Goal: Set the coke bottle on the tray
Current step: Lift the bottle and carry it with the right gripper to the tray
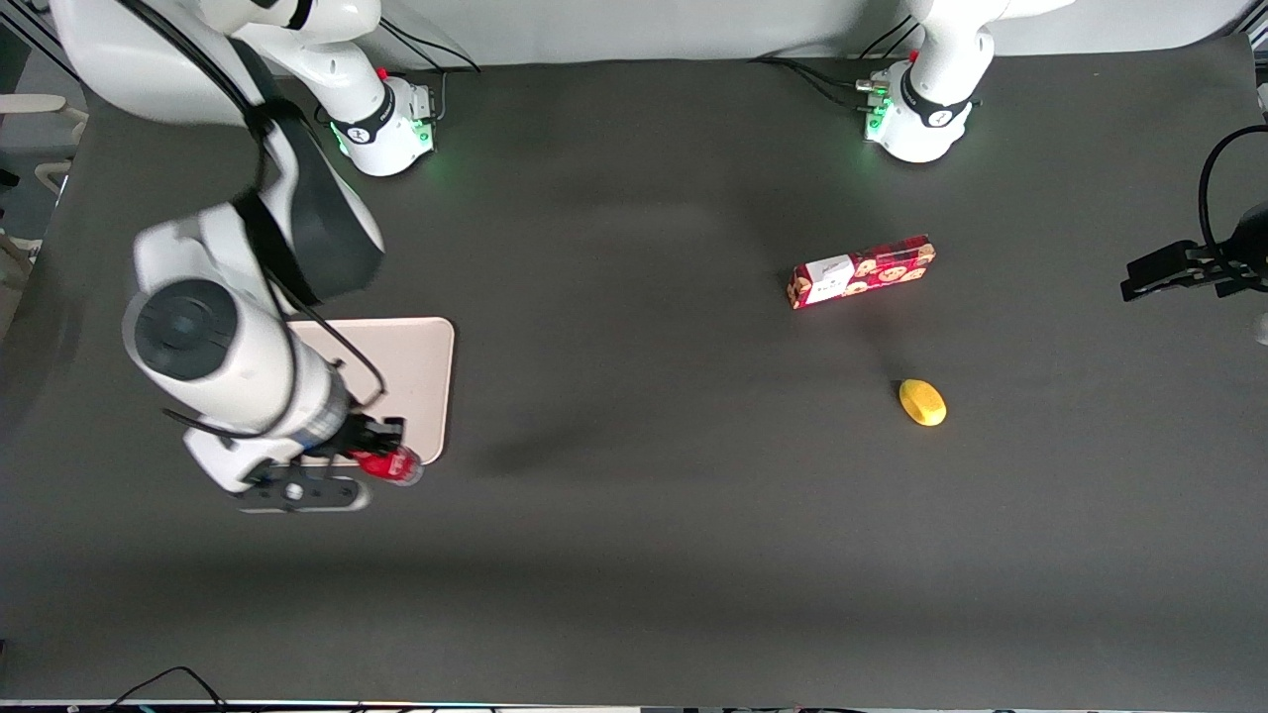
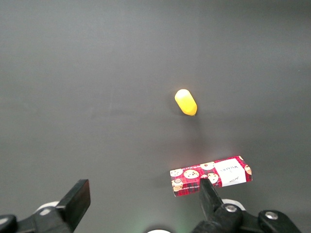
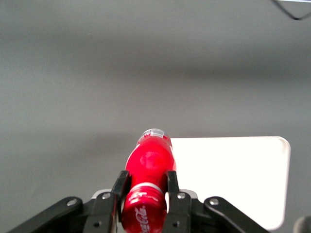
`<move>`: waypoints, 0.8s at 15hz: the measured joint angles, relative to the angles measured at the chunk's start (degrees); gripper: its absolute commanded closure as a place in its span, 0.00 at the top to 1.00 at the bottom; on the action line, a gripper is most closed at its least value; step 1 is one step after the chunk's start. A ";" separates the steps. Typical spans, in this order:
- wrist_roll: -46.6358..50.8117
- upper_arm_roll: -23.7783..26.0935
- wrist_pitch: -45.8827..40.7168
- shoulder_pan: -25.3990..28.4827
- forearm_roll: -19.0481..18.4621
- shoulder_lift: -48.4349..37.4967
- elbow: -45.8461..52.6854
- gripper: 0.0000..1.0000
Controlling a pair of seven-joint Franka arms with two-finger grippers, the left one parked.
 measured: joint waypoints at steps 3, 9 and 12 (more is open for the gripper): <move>-1.97 -1.14 -4.08 -4.08 4.01 -6.03 -0.27 0.00; -20.76 -16.43 -4.72 -6.29 11.65 -19.45 -12.95 0.00; -27.14 -21.35 5.40 -6.43 12.03 -24.75 -26.46 0.00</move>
